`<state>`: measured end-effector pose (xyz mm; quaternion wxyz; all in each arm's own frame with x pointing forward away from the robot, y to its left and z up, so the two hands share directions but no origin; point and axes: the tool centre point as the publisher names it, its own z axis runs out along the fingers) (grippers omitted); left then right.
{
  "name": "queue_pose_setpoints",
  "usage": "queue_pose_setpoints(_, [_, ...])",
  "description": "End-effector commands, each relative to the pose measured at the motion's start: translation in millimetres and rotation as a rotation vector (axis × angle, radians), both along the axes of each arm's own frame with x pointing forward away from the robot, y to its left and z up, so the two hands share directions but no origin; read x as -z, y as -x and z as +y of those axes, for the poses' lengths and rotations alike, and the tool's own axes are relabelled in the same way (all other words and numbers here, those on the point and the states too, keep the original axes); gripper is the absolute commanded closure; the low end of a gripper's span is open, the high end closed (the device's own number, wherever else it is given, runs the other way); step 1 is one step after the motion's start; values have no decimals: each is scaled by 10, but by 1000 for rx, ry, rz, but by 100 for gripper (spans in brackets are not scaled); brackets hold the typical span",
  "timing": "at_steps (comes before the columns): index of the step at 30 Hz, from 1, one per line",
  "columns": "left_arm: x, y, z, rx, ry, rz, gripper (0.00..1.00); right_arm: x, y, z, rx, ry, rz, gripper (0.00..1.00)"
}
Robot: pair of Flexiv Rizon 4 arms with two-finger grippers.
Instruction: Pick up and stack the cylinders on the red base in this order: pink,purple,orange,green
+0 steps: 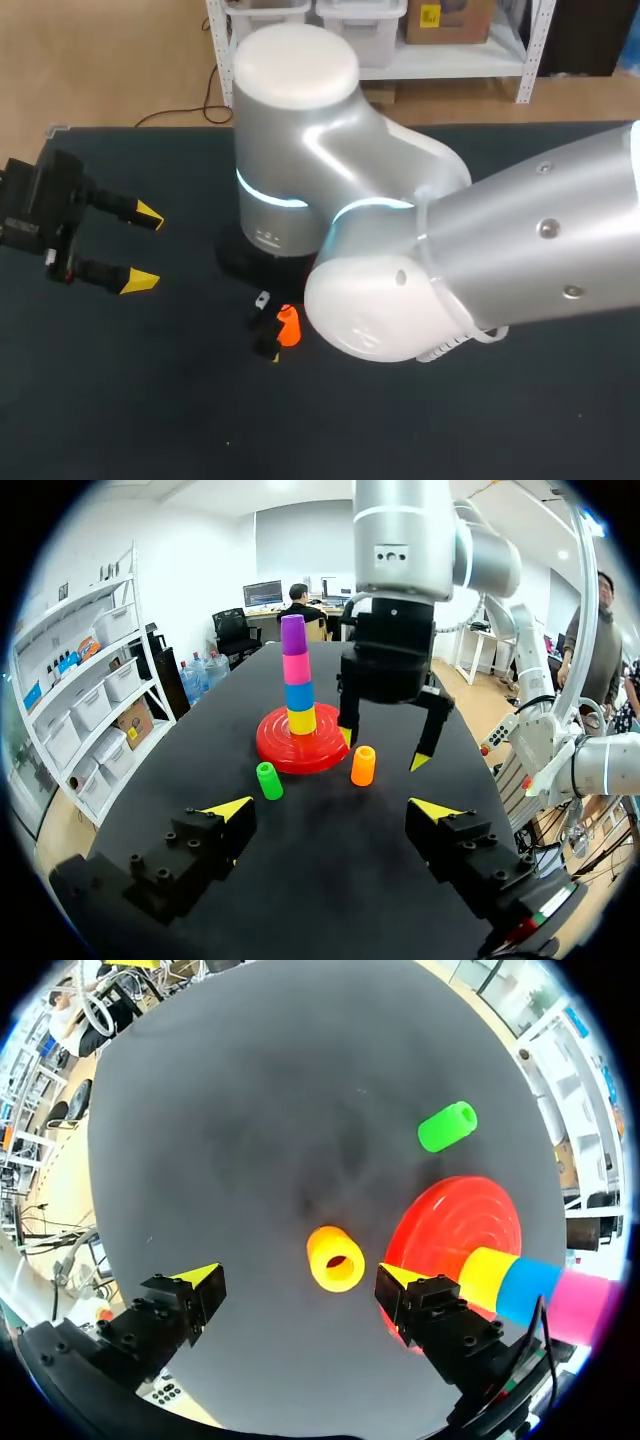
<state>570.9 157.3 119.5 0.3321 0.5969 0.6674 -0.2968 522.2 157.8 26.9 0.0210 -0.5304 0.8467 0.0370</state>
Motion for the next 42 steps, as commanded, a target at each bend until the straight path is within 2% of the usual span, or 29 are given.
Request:
queue_pose_setpoints(1, [15, 7, 4, -1, 4, -5, 0, 54, -56, 16, 12, -2, -7, 0])
queue_pose_setpoints(22, [15, 7, 4, -1, 4, -5, 0, 182, -219, -27, 62, -6, -15, 0])
queue_pose_setpoints(31, [15, 7, 4, -1, 4, -5, 0, 206, -219, -29, 63, -2, -8, 0])
queue_pose_setpoints(32, [15, 7, 4, -1, 4, -5, 0, 207, -220, -30, 63, -2, -7, 55])
queue_pose_setpoints(33, [15, 7, 4, -1, 4, -5, 0, 208, -220, -30, 63, -2, -8, 88])
queue_pose_setpoints(34, [15, 7, 4, -1, 4, -5, 0, 208, -220, -31, 63, -2, -9, 100])
queue_pose_setpoints(42, [15, 7, 4, -1, 4, -5, 0, 216, -218, -40, 62, 3, -5, 100])
